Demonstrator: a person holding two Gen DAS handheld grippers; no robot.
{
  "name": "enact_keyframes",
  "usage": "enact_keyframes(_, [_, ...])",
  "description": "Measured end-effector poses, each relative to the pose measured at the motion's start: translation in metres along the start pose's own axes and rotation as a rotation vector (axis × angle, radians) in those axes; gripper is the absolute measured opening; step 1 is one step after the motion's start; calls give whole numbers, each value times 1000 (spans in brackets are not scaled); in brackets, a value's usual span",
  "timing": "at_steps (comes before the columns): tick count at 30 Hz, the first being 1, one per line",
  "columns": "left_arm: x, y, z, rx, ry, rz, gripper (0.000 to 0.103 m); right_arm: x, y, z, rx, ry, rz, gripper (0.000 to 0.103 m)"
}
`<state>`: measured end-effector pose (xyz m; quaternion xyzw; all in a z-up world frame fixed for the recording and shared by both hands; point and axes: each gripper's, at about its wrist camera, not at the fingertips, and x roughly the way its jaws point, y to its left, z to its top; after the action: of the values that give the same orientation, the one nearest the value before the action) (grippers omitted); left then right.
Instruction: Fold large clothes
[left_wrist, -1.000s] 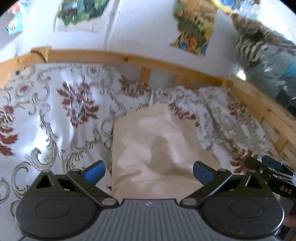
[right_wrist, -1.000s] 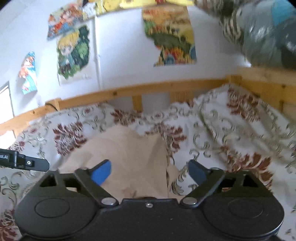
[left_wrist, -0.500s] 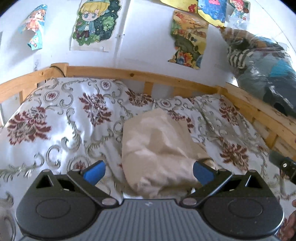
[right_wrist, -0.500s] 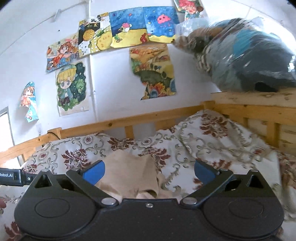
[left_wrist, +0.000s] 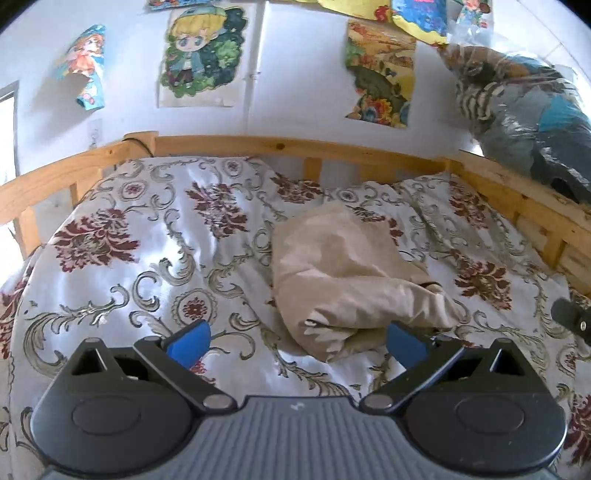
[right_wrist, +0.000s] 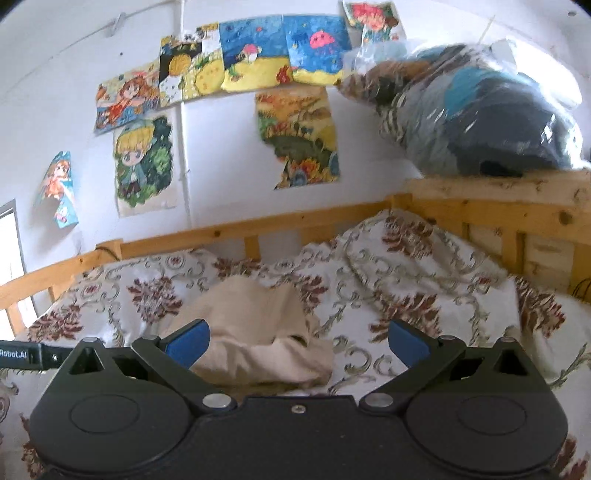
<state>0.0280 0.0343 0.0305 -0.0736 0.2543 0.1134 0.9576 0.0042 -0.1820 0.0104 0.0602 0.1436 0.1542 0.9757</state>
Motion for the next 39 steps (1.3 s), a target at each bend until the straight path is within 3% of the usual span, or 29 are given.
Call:
enact_keyframes(9, [7,2,-4,-7,43,2,102,15,5,-10,-14,92,32,102])
enact_keyframes(28, [8,3,-7,-5,40,7,102,22,5,-12,-15,114,29,102])
enact_keyframes(39, [16,1,-13,12,106,36,102,26,4,-13,-17,136,32,102])
